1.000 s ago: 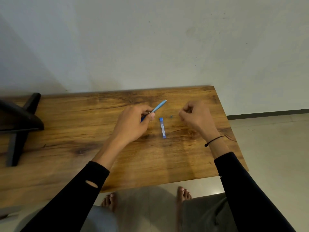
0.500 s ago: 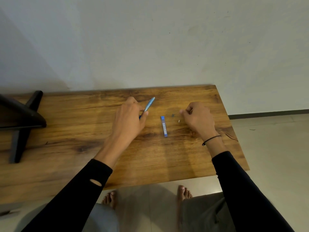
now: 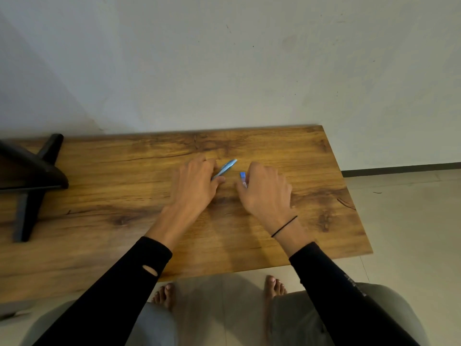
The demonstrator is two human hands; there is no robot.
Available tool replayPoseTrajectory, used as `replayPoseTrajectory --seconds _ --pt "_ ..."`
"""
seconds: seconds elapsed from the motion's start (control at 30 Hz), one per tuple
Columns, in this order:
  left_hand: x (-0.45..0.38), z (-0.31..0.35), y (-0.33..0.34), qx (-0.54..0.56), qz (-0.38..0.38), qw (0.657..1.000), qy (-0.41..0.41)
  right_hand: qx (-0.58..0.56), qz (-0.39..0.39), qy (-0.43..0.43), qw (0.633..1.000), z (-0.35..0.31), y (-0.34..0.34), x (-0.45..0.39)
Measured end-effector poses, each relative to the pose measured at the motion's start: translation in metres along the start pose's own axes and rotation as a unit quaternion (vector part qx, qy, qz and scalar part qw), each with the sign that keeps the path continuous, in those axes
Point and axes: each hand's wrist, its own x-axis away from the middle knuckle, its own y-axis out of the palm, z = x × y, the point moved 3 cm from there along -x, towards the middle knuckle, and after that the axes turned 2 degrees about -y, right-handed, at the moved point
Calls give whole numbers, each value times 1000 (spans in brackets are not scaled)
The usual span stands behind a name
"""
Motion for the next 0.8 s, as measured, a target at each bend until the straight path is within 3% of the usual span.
replayPoseTrajectory --seconds 0.2,0.3,0.4,0.47,0.57,0.63,0.8 --pt "0 -3 -1 25 24 999 7 37 -18 26 999 -4 7 6" --pt "-2 -2 -10 95 47 994 10 3 -25 37 999 5 8 1" --pt "-2 3 -16 213 17 977 -7 -76 -13 47 996 9 3 -7" --pt "-3 7 -12 311 -40 949 -39 -118 11 37 992 8 -1 -11" --pt "-1 10 -1 462 -169 863 -114 -125 58 12 990 2 -4 -11" --pt "0 11 0 506 -198 829 -134 -130 59 -6 990 -1 -4 -9" --pt "-2 3 -2 469 -173 860 -99 -199 22 -47 979 1 -11 -15"
